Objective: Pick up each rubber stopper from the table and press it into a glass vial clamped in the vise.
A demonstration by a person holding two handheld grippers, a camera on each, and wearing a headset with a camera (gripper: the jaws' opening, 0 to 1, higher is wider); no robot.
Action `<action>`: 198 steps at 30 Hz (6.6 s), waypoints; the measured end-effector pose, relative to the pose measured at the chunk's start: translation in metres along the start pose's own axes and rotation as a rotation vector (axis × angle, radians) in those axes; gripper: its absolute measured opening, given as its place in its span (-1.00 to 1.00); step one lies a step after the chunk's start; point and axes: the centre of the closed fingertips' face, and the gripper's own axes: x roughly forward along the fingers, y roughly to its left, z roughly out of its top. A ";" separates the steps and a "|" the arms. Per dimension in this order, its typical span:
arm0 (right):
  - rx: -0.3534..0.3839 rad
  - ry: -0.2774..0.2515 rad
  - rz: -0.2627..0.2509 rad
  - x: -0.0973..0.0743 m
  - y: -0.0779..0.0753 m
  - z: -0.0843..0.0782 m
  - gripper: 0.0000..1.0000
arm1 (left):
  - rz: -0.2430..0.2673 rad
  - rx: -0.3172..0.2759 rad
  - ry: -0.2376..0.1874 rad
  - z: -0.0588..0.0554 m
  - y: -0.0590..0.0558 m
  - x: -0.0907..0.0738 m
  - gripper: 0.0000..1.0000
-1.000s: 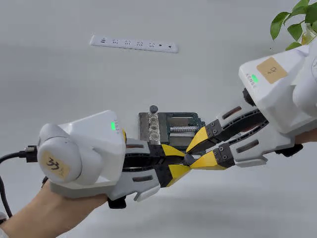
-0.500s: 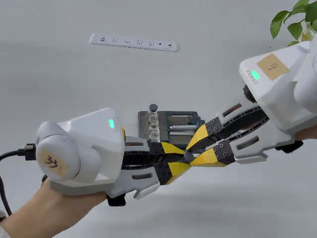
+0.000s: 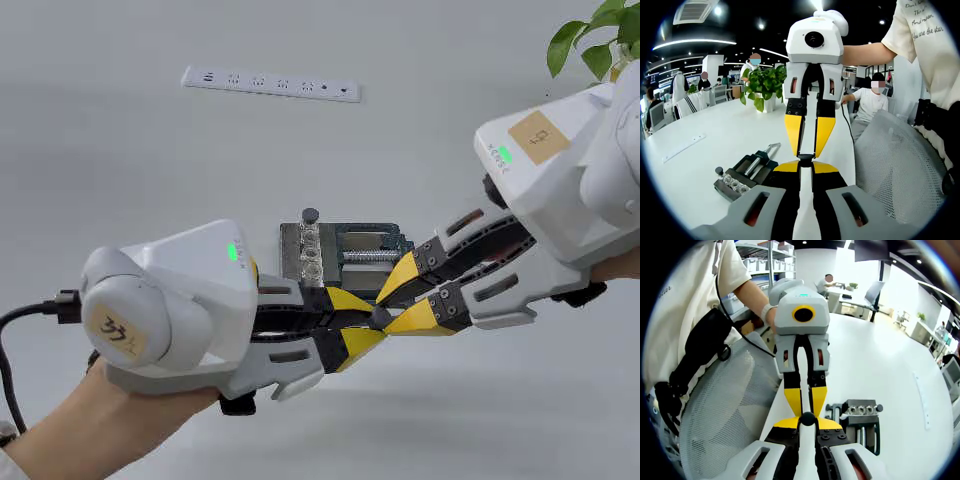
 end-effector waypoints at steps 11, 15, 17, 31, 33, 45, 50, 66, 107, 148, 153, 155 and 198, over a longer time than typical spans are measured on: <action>-0.017 0.032 -0.022 -0.001 -0.014 -0.005 -0.89 | 0.024 -0.034 0.009 -0.006 0.004 -0.006 -0.65; -0.026 0.047 -0.015 -0.001 -0.019 -0.006 -0.89 | 0.048 -0.052 0.026 -0.013 0.010 -0.009 -0.51; -0.036 0.060 -0.012 -0.001 -0.023 -0.006 -0.89 | 0.074 -0.066 0.041 -0.018 0.015 -0.011 -0.41; -0.098 0.168 0.010 0.005 -0.053 -0.006 -0.89 | 0.199 -0.152 0.096 -0.045 0.049 -0.029 0.34; -0.112 0.182 0.015 0.007 -0.059 -0.007 -0.89 | 0.206 -0.164 0.103 -0.047 0.053 -0.031 0.39; -0.175 0.249 0.020 0.014 -0.097 -0.009 -0.89 | 0.259 -0.191 0.118 -0.057 0.071 -0.035 0.89; -0.197 0.274 0.016 0.019 -0.108 -0.013 -0.89 | 0.271 -0.189 0.126 -0.061 0.075 -0.038 0.98; -0.287 0.320 0.001 0.044 -0.132 -0.016 -0.90 | 0.310 -0.210 0.120 -0.068 0.083 -0.042 0.98; -0.376 0.394 0.046 0.064 -0.146 -0.026 -0.90 | 0.368 -0.250 0.133 -0.079 0.091 -0.064 0.98; -0.241 0.480 0.031 0.066 -0.143 -0.027 -0.90 | 0.378 -0.279 0.119 -0.083 0.091 -0.064 0.97; -0.245 0.476 0.030 0.067 -0.145 -0.027 -0.88 | 0.376 -0.280 0.121 -0.084 0.091 -0.064 0.97; -0.254 0.479 0.033 0.067 -0.145 -0.027 -0.88 | 0.373 -0.279 0.121 -0.085 0.090 -0.064 0.96; -0.200 0.410 0.099 0.055 -0.142 -0.020 -0.90 | 0.376 -0.268 0.119 -0.082 0.094 -0.066 0.95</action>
